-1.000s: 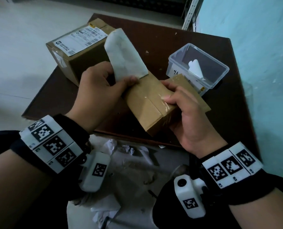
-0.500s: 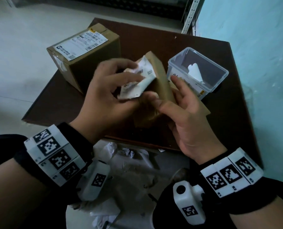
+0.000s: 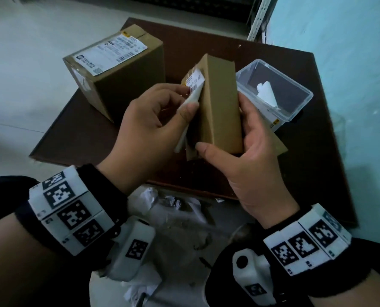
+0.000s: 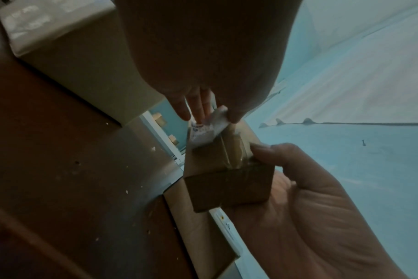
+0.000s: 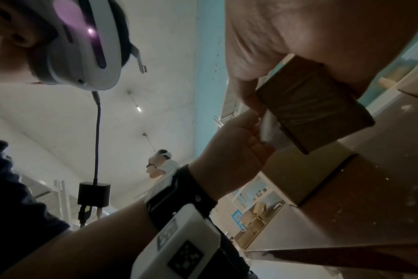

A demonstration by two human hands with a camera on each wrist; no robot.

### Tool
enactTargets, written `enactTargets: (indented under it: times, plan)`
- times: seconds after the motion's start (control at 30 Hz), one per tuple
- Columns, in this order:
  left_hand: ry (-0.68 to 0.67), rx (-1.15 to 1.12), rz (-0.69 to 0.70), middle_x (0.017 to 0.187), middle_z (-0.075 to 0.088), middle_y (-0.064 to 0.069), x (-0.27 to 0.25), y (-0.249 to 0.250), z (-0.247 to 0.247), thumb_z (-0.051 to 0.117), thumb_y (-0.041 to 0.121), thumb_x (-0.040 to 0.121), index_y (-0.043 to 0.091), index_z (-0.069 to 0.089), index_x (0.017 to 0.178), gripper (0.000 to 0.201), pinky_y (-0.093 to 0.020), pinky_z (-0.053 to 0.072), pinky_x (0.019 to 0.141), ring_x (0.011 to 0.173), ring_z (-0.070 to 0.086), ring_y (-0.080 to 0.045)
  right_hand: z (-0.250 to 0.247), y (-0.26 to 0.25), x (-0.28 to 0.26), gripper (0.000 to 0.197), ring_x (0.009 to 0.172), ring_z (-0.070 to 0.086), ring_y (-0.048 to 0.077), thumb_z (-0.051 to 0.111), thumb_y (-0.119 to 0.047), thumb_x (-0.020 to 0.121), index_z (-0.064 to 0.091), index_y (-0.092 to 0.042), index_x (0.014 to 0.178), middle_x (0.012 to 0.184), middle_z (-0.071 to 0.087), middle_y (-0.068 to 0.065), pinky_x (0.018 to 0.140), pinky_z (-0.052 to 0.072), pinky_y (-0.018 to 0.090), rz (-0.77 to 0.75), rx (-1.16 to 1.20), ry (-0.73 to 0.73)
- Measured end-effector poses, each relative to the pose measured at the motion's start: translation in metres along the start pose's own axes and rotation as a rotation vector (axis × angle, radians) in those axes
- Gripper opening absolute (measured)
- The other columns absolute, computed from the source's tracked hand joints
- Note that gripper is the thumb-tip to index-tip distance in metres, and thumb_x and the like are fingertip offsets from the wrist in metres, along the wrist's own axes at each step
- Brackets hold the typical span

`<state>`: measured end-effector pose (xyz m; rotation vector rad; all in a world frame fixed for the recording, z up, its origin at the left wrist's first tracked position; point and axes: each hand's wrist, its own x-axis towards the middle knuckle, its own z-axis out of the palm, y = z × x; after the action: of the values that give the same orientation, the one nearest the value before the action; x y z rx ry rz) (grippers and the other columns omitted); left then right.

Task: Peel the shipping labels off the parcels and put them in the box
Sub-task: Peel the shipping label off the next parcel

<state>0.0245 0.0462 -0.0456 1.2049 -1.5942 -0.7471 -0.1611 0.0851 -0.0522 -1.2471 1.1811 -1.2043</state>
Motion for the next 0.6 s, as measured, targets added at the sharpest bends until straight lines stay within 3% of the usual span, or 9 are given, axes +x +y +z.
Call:
enactTargets:
  times: [0.1, 0.17, 0.23, 0.3, 0.4, 0.47, 0.6]
  plan:
    - [0.034, -0.215, -0.171, 0.086, 0.074, 0.011, 0.004, 0.007, -0.003, 0.067, 0.021, 0.102, 0.021, 0.074, 0.093, 0.012, -0.021, 0.054, 0.068, 0.08, 0.068, -0.003, 0.0, 0.0, 0.001, 0.094, 0.13, 0.065, 0.011, 0.085, -0.009, 0.08, 0.04, -0.027, 0.161, 0.144, 0.062, -0.006, 0.107, 0.058, 0.038, 0.046, 0.086, 0.024]
    - [0.065, -0.314, -0.227, 0.075, 0.069, 0.01, 0.006, 0.009, -0.006, 0.067, 0.024, 0.096, 0.024, 0.071, 0.083, 0.013, -0.024, 0.048, 0.062, 0.073, 0.062, -0.01, 0.0, -0.001, 0.003, 0.087, 0.129, 0.068, 0.02, 0.082, -0.01, 0.08, 0.045, -0.025, 0.157, 0.141, 0.066, 0.002, 0.108, 0.058, 0.045, 0.084, 0.149, 0.006]
    - [0.035, -0.387, -0.186, 0.082, 0.069, 0.006, 0.005, 0.01, -0.007, 0.063, 0.02, 0.092, 0.018, 0.068, 0.087, 0.007, -0.023, 0.048, 0.065, 0.078, 0.061, -0.012, -0.001, -0.005, 0.005, 0.075, 0.124, 0.071, 0.025, 0.079, -0.017, 0.085, 0.05, -0.024, 0.154, 0.137, 0.07, 0.007, 0.104, 0.059, 0.048, 0.128, 0.214, -0.022]
    - [-0.101, -0.393, -0.093, 0.106, 0.074, -0.003, -0.001, 0.013, -0.005, 0.057, 0.011, 0.094, 0.008, 0.067, 0.105, 0.015, -0.021, 0.052, 0.08, 0.096, 0.067, -0.011, -0.003, -0.008, 0.007, 0.068, 0.12, 0.073, 0.026, 0.075, -0.025, 0.089, 0.051, -0.022, 0.152, 0.134, 0.072, 0.01, 0.1, 0.061, 0.047, 0.181, 0.302, -0.019]
    - [-0.242, -0.264, -0.013, 0.131, 0.07, -0.009, -0.008, 0.013, -0.001, 0.052, 0.013, 0.1, 0.002, 0.068, 0.122, 0.03, -0.036, 0.053, 0.104, 0.126, 0.065, -0.015, -0.005, -0.009, 0.008, 0.07, 0.117, 0.076, 0.025, 0.078, -0.034, 0.088, 0.048, -0.025, 0.151, 0.129, 0.075, 0.008, 0.102, 0.06, 0.053, 0.236, 0.329, 0.026]
    - [-0.236, -0.19, 0.028, 0.134, 0.069, -0.006, -0.009, 0.012, 0.001, 0.059, 0.021, 0.104, 0.002, 0.069, 0.123, 0.029, -0.042, 0.055, 0.105, 0.127, 0.065, -0.016, -0.003, -0.008, 0.005, 0.073, 0.119, 0.075, 0.024, 0.081, -0.044, 0.091, 0.042, -0.029, 0.151, 0.131, 0.074, 0.005, 0.103, 0.06, 0.054, 0.235, 0.295, 0.018]
    - [-0.141, -0.125, 0.05, 0.122, 0.074, 0.0, -0.006, 0.013, 0.0, 0.067, 0.02, 0.102, 0.006, 0.07, 0.128, 0.029, -0.033, 0.061, 0.092, 0.112, 0.072, -0.01, 0.003, -0.005, 0.002, 0.085, 0.118, 0.076, 0.019, 0.074, -0.05, 0.079, 0.035, -0.026, 0.15, 0.13, 0.074, 0.004, 0.098, 0.063, 0.045, 0.201, 0.275, 0.011]
